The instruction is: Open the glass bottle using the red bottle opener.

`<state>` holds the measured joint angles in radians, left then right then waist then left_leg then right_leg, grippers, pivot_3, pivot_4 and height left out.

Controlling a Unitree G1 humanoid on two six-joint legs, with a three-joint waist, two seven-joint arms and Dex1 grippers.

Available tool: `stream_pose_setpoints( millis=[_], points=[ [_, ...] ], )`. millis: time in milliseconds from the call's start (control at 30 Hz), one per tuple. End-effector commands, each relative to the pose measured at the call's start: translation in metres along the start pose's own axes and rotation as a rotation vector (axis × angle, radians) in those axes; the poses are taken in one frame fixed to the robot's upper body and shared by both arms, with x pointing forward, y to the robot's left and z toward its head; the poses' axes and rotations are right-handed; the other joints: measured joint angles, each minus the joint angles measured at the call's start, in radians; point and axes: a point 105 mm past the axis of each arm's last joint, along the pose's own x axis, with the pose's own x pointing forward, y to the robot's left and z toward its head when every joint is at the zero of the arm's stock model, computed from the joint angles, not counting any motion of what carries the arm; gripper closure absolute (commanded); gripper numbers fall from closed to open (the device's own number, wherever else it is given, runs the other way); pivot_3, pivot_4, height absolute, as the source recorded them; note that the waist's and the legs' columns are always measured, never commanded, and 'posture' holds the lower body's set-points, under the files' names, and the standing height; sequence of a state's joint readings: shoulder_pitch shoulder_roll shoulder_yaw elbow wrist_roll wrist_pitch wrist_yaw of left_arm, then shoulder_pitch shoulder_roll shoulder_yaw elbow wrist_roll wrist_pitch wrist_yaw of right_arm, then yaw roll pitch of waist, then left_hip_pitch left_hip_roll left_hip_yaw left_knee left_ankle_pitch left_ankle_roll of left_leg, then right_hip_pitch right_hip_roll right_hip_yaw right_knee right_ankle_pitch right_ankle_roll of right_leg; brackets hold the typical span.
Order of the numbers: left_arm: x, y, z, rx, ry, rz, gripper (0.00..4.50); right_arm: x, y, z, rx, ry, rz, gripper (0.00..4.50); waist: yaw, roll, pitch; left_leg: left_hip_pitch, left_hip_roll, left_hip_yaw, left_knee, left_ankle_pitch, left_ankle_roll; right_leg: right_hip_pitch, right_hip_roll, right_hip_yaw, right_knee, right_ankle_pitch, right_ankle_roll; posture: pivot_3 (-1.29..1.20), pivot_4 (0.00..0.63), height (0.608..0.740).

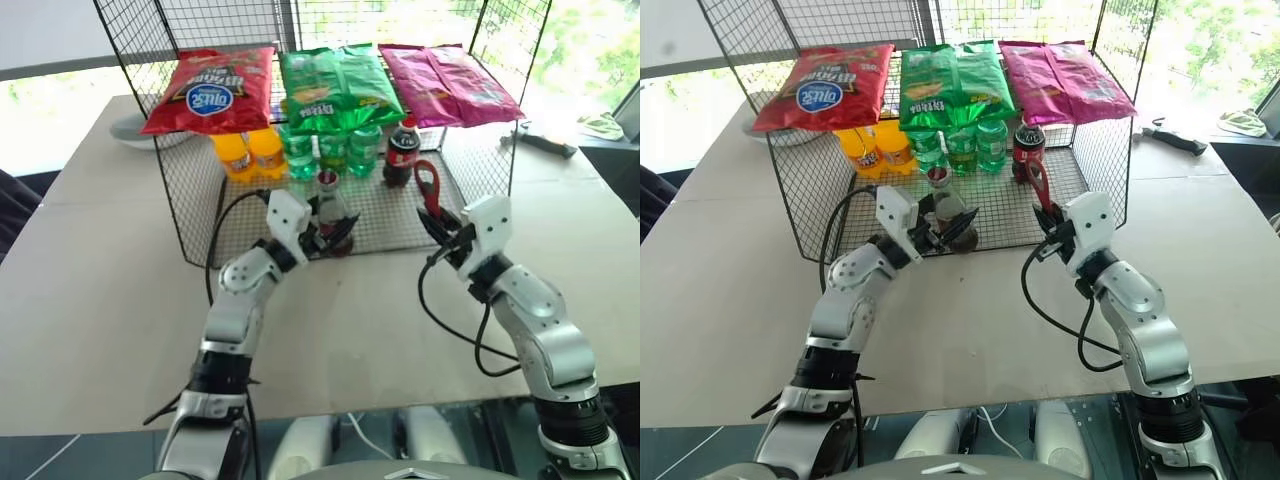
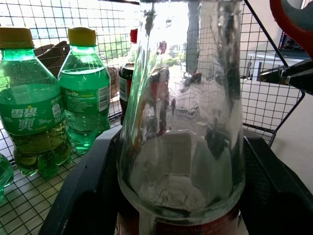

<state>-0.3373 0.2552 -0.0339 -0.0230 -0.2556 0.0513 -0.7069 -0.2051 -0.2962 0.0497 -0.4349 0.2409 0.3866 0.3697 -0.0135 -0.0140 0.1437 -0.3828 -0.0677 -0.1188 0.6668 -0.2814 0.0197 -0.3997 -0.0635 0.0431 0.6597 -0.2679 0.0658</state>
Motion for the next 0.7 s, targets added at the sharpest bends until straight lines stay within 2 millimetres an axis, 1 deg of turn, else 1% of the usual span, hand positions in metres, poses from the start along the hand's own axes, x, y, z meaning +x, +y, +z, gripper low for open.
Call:
stream_pose_setpoints(
  millis=[33,100,133,267,400,633,667,700],
  points=[
    [-0.002,-0.024,0.007,-0.003,-0.033,-0.119,2.05,-0.002,-0.008,0.019,-0.036,-0.07,-0.015,4.5,0.002,0.0,0.0,0.0,0.0,0.0,0.0,0.0,0.0,0.0,0.0,0.0,0.0,0.0,0.0,0.0,0.15,0.74],
    [-0.002,-0.029,0.011,-0.018,-0.058,-0.144,2.05,-0.002,-0.009,0.019,-0.037,-0.07,-0.017,4.5,0.003,0.0,0.0,0.001,0.0,0.0,0.0,0.0,0.0,0.002,0.0,-0.001,-0.001,0.0,0.0,0.0,0.15,0.74],
    [-0.002,-0.036,0.012,-0.044,-0.071,-0.168,2.05,-0.002,-0.01,0.019,-0.038,-0.069,-0.018,4.5,0.004,0.0,0.0,0.001,0.0,0.0,0.0,0.0,0.0,0.002,0.0,-0.001,-0.001,0.0,0.0,0.0,0.15,0.74],
    [0.0,-0.052,0.009,-0.098,-0.074,-0.227,2.05,-0.002,-0.011,0.018,-0.04,-0.068,-0.019,4.5,0.003,0.0,0.0,0.001,0.0,0.0,0.0,0.0,0.0,0.003,0.0,-0.001,-0.001,0.0,0.0,0.0,0.15,0.74],
    [0.001,-0.057,0.006,-0.103,-0.053,-0.255,2.05,-0.003,-0.011,0.019,-0.04,-0.068,-0.021,4.5,0.004,0.0,0.0,0.001,0.0,-0.001,0.0,0.0,0.0,0.003,0.0,-0.001,-0.001,0.0,0.0,0.0,0.15,0.74],
    [0.0,-0.059,0.002,-0.069,-0.032,-0.283,2.05,-0.005,-0.008,0.016,-0.04,-0.058,-0.016,4.5,0.004,0.0,0.0,0.001,0.0,-0.001,0.0,0.0,0.0,0.003,0.0,-0.001,-0.002,0.0,0.0,0.0,0.15,0.74],
    [0.0,-0.059,0.002,-0.069,-0.034,-0.286,1.05,-0.006,-0.008,0.016,-0.042,-0.056,-0.014,4.5,0.005,0.0,0.0,0.001,0.0,-0.001,-0.001,0.0,0.0,0.003,0.0,-0.001,-0.002,0.0,0.0,0.0,0.15,0.74],
    [0.0,-0.059,0.002,-0.068,-0.035,-0.286,0.83,-0.006,-0.007,0.015,-0.042,-0.055,-0.013,4.5,0.005,0.0,0.0,0.001,0.0,-0.001,-0.001,0.0,0.0,0.003,0.0,-0.001,-0.002,0.0,0.0,0.0,0.15,0.74]
  ],
)
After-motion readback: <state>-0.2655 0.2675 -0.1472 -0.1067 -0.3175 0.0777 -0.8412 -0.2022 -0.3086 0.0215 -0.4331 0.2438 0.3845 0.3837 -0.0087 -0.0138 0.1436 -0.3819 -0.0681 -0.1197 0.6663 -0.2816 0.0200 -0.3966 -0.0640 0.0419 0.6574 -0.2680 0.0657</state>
